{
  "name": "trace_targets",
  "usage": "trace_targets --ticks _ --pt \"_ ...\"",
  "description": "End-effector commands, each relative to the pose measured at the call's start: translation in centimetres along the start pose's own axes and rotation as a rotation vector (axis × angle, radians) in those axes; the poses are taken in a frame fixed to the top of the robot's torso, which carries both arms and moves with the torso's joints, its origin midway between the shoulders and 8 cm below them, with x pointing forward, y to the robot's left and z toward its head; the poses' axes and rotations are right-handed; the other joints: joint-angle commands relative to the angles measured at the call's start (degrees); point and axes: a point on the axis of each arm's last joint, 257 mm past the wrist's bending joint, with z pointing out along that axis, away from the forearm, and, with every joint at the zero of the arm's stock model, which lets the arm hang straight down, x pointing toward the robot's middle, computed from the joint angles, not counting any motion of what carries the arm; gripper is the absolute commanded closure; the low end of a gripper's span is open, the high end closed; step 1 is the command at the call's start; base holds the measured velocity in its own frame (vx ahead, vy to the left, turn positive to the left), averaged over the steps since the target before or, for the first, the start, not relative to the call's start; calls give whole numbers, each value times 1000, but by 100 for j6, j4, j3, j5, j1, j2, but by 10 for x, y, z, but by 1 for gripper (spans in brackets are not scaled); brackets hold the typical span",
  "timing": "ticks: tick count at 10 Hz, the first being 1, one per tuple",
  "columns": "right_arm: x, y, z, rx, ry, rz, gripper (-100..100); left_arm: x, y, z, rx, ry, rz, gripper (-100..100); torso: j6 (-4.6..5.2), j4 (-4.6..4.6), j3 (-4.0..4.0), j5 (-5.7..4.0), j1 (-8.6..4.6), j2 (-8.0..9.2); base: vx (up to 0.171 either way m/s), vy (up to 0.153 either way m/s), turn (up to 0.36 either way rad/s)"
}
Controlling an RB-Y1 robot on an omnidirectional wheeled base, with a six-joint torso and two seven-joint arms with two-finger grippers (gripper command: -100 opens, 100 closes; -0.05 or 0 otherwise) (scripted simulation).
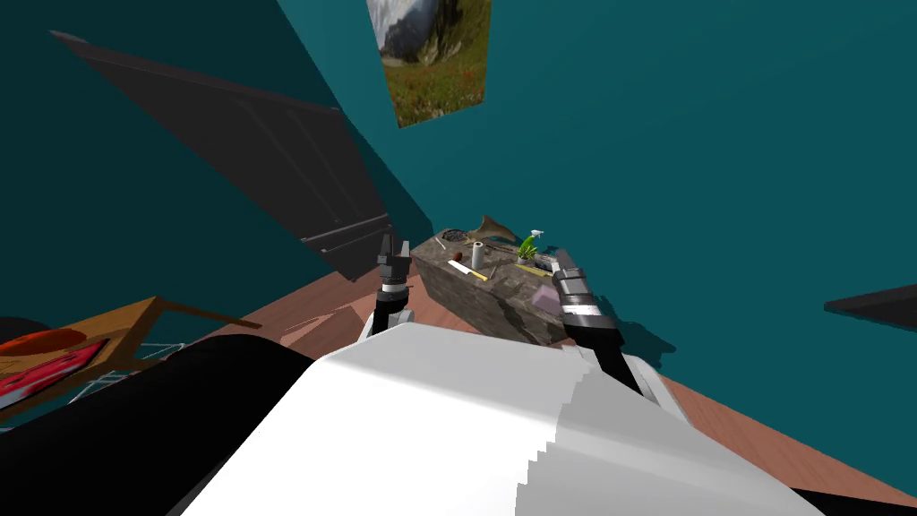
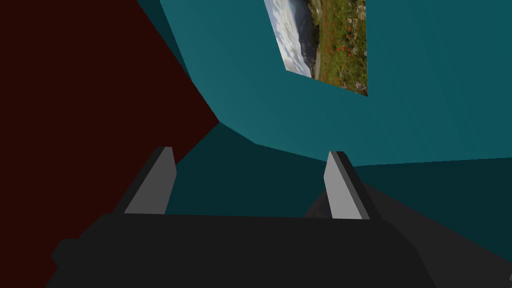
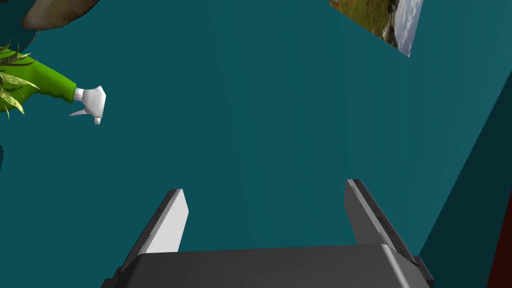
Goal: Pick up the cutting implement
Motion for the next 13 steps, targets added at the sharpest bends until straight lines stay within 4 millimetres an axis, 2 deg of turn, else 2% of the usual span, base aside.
trace_targets --ticks 1,9,10,11,13 --pt "0 -15 -6 60 26 -27 -100 0 0 0 0 0 0 0 0 0 0 0 0 0 -14 22 342" --pt "-2 -69 -29 263 103 -84 -100 0 0 0 0 0 0 0 1 -2 -5 0 0 -8 -2 21 220" --pt "-3 -82 -36 311 125 -94 -100 0 0 0 0 0 0 0 6 -2 -5 -1 -2 -8 12 23 315" --pt "-3 -85 -37 322 124 -95 -100 0 0 0 0 0 0 0 0 -2 -6 0 0 -11 12 7 135" --pt "-6 -113 -55 430 159 -102 -100 0 0 0 0 0 0 0 1 -2 -7 -1 -2 -11 20 21 353"
